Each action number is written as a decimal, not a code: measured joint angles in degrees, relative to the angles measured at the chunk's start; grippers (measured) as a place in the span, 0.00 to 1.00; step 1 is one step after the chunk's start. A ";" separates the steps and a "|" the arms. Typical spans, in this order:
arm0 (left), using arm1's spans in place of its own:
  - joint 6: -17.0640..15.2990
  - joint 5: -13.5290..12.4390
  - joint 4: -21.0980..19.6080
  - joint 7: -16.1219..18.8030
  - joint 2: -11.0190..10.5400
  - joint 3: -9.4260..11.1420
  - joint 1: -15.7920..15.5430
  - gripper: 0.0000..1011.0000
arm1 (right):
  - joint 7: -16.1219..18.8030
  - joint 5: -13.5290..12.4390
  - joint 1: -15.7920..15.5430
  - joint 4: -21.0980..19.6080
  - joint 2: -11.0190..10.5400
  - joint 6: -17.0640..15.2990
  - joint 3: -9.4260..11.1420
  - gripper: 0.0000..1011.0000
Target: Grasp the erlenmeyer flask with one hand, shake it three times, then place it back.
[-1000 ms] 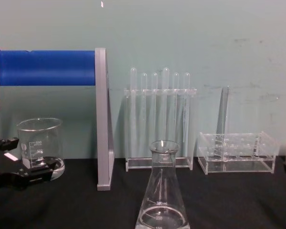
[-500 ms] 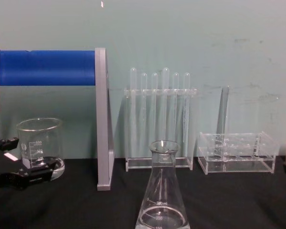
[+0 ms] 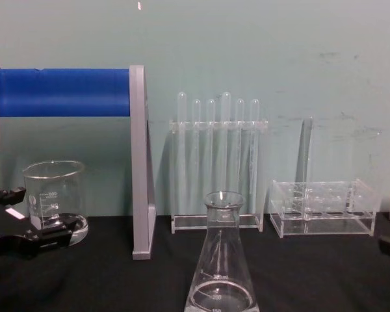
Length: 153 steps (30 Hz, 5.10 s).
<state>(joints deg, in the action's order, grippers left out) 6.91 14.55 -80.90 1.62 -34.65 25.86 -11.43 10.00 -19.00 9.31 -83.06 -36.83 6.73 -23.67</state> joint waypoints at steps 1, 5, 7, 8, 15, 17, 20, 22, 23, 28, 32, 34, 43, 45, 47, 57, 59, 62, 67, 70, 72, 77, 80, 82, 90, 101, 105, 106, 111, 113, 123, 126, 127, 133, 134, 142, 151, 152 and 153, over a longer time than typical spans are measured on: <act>0.00 0.00 0.00 0.00 0.00 0.00 0.00 0.99 | 0.72 -0.43 -0.15 -0.18 -0.13 0.05 0.12 0.99; 0.00 0.00 0.00 0.00 0.00 0.00 0.00 0.99 | 6.09 -3.22 -0.86 -1.23 -0.85 0.72 0.67 0.99; 0.00 0.00 0.00 0.00 0.00 0.00 0.00 0.99 | 8.64 -4.59 -1.01 -1.57 -0.94 0.96 0.83 0.99; 0.00 0.00 0.00 0.00 0.00 0.00 0.00 0.99 | 9.46 -5.00 -1.05 -1.67 -0.94 1.01 0.88 0.99; 0.00 0.00 0.00 0.00 0.00 0.00 0.00 0.99 | 15.49 -7.51 -0.86 -1.94 -0.41 1.02 0.80 0.99; 0.00 0.00 0.00 0.00 0.00 0.00 0.00 0.99 | 16.68 -7.83 -0.61 -1.76 -0.12 0.89 0.64 0.99; 0.00 0.00 0.00 0.00 0.00 0.00 0.00 0.99 | 19.17 -8.26 0.32 -1.00 0.76 0.55 0.17 0.99; 0.00 0.00 0.00 0.00 0.00 0.00 0.00 0.99 | 20.07 -8.29 0.79 -0.65 1.19 0.44 -0.05 0.99; 0.00 0.00 0.00 0.00 0.00 0.00 0.00 0.99 | 20.54 -8.29 1.07 -0.43 1.45 0.42 -0.18 0.99; 0.00 0.00 0.00 0.00 0.00 0.00 0.00 0.99 | 23.59 -8.02 3.41 1.88 3.58 0.41 -1.35 0.99; 0.00 0.00 0.00 0.00 0.00 0.00 0.00 0.99 | 25.66 -7.35 5.41 3.99 5.39 0.47 -2.29 0.99; 0.00 0.00 0.00 0.00 0.00 0.00 0.00 0.99 | 26.74 -7.03 6.67 5.28 6.38 0.50 -2.86 0.99; 0.00 0.00 0.00 0.00 0.00 0.00 0.00 0.99 | 30.48 -6.28 11.36 10.48 9.81 0.60 -5.32 0.99; 0.00 0.00 0.00 0.00 0.00 0.00 0.00 0.99 | 31.24 -6.24 12.55 11.83 10.65 0.64 -5.94 0.99; 0.00 0.00 0.00 0.00 0.00 0.00 0.00 0.99 | 31.79 -6.22 13.31 12.76 11.21 0.70 -6.32 0.99; 0.00 0.00 0.00 0.00 0.00 0.00 0.00 0.99 | 34.49 -6.31 17.77 18.27 14.45 1.62 -8.34 0.99; 0.00 0.00 0.00 0.00 0.00 0.00 0.00 0.99 | 34.83 -6.34 18.26 18.90 14.80 1.75 -8.58 0.99; 0.00 0.00 0.00 0.00 0.00 0.00 0.00 0.99 | 35.52 -6.47 19.15 20.11 15.46 2.03 -9.03 0.99; 0.00 0.00 0.00 0.00 0.00 0.00 0.00 0.99 | 36.43 -6.84 20.36 21.71 16.42 2.30 -9.59 0.99; 0.00 0.00 0.00 0.00 0.00 0.00 0.00 0.99 | 36.75 -7.03 20.80 22.33 16.81 2.47 -9.79 0.99; 0.00 0.00 0.00 0.00 0.00 0.00 0.00 0.99 | 36.89 -7.13 20.99 22.55 16.98 2.50 -9.87 0.99; 0.00 0.00 0.00 0.00 0.00 0.00 0.00 0.99 | 37.12 -7.45 21.41 23.11 17.24 2.53 -10.07 0.99; 0.00 0.00 0.00 0.00 0.00 0.00 0.00 0.99 | 37.17 -7.55 21.53 23.31 17.29 2.49 -10.14 0.99; 0.00 0.00 0.00 0.00 0.00 0.00 0.00 0.99 | 37.20 -7.61 21.62 23.42 17.32 2.38 -10.22 0.99; 0.00 0.00 0.00 0.00 0.00 0.00 0.00 0.99 | 37.23 -7.80 22.02 23.83 17.43 1.80 -10.48 0.99; 0.00 0.00 0.00 0.00 0.00 0.00 0.00 0.99 | 36.97 -7.82 22.34 24.20 17.73 1.32 -10.61 0.99; 0.00 0.00 0.00 0.00 0.00 0.00 0.00 0.99 | 36.97 -7.81 22.34 24.20 17.71 1.34 -10.61 0.99; 0.00 0.00 0.00 0.00 0.00 0.00 0.00 0.99 | 36.97 -7.81 22.34 24.20 17.71 1.35 -10.61 0.99; 0.00 0.00 0.00 0.00 0.00 0.00 0.00 0.99 | 36.97 -7.80 22.34 24.20 17.68 1.36 -10.60 0.99; 0.00 0.00 0.00 0.00 0.00 0.00 0.00 0.99 | 36.97 -7.80 22.33 24.20 17.67 1.37 -10.60 0.99; 0.00 0.00 0.00 0.00 0.00 0.00 0.00 0.99 | 36.97 -7.80 22.28 24.16 17.65 1.41 -10.55 0.92; 0.00 0.00 0.00 0.00 0.00 0.00 0.00 0.99 | 36.97 -7.80 22.26 24.14 17.65 1.43 -10.54 0.85; 0.00 0.00 0.00 0.00 0.00 0.00 0.00 0.99 | 36.97 -7.80 22.26 24.14 17.65 1.43 -10.54 0.83; 0.00 0.00 0.00 0.00 0.00 0.00 0.00 0.99 | 36.97 -7.80 22.25 24.11 17.64 1.45 -10.54 0.63; 0.00 0.00 0.00 0.00 0.00 0.00 0.00 0.99 | 36.98 -7.80 22.25 24.10 17.64 1.45 -10.54 0.63; 0.00 0.00 0.00 0.00 0.00 0.00 0.00 0.99 | 36.97 -7.80 22.25 24.10 17.65 1.45 -10.54 0.44; 0.00 0.00 0.00 0.00 0.00 0.00 0.00 0.99 | 36.97 -7.80 22.25 24.10 17.64 1.45 -10.54 0.44; 0.00 0.00 0.00 0.00 0.00 0.00 0.00 0.99 | 36.98 -7.80 22.25 24.10 17.65 1.45 -10.55 0.44; 0.00 0.00 0.00 0.00 0.00 0.00 0.00 0.99 | 36.95 -7.84 22.25 24.09 17.61 1.23 -10.57 0.44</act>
<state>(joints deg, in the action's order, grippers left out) 6.91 14.55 -80.90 1.62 -34.65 25.86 -11.43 46.95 -26.84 31.56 -58.97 -19.21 7.95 -34.24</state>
